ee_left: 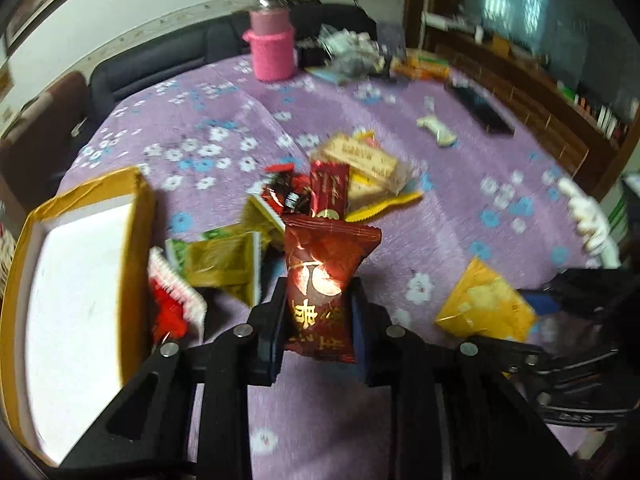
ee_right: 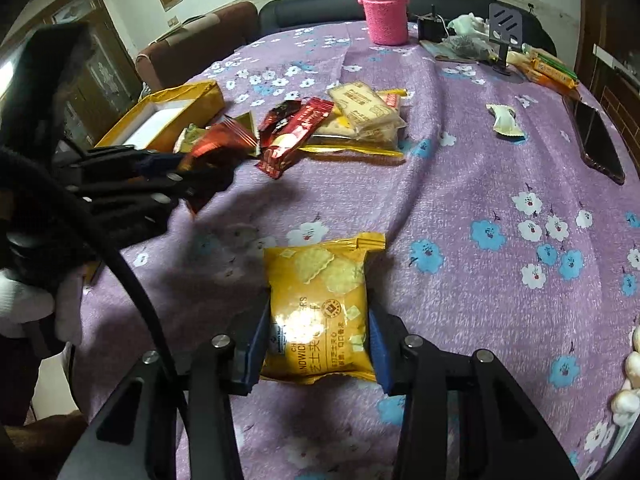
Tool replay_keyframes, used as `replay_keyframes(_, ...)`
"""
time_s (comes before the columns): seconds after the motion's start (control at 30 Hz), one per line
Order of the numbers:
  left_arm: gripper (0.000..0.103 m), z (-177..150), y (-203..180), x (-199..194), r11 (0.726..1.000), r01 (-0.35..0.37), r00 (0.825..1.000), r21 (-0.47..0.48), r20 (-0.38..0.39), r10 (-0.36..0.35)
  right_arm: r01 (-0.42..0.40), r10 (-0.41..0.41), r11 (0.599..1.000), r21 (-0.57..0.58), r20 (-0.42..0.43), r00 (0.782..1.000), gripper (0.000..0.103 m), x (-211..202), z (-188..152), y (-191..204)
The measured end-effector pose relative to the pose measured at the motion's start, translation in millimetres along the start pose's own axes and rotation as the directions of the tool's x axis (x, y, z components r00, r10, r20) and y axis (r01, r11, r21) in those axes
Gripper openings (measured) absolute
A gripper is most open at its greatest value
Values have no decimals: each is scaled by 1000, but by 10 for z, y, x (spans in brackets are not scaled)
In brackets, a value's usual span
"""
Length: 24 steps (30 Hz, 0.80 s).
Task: Organize snacks
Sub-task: 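Grasp the red candy packet with the left gripper while the right carries the yellow packet to the tray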
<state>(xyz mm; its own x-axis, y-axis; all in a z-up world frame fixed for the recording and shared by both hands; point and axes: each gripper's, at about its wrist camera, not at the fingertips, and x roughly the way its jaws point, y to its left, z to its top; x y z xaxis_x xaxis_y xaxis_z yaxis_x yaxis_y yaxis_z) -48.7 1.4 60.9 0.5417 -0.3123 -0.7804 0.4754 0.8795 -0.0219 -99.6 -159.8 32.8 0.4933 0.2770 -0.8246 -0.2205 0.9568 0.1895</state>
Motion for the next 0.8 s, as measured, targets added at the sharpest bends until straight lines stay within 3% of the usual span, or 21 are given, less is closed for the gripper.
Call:
replay_keyframes(0.1, 30, -101, 183, -317, 997, 15, 999, -71, 53, -11, -9, 9, 1000, -9, 27, 1000, 43, -122, 0, 112)
replay_keyframes(0.2, 30, -265, 501, -655, 987, -8, 995, -158, 100, 24, -33, 36, 999, -37, 63, 997, 43, -304, 52, 302)
replay_keyframes(0.3, 30, -460, 898, -919, 965, -71, 988, -251, 114, 102, -89, 95, 994, -69, 84, 992, 43, -407, 166, 577)
replay_keyframes(0.4, 30, -675, 1359, -1092, 926, -168, 972, -337, 98, 212, -164, 174, 981, -105, 93, 980, 43, -432, 315, 913)
replay_keyframes(0.6, 30, -985, 1976, -1079, 861, -268, 950, -433, 29, 310, -289, 301, 941, -176, 46, 953, 43, -147, 666, 1814)
replay_keyframes(0.7, 30, -1091, 2239, -922, 836, -286, 949, -468, -18, 314, -311, 318, 931, -189, 4, 948, 43, 121, 781, 2150)
replay_keyframes(0.8, 30, -1181, 2441, -828, 823, -271, 956, -499, -36, 293, -286, 284, 935, -211, -41, 958, 43, 453, 839, 2435)
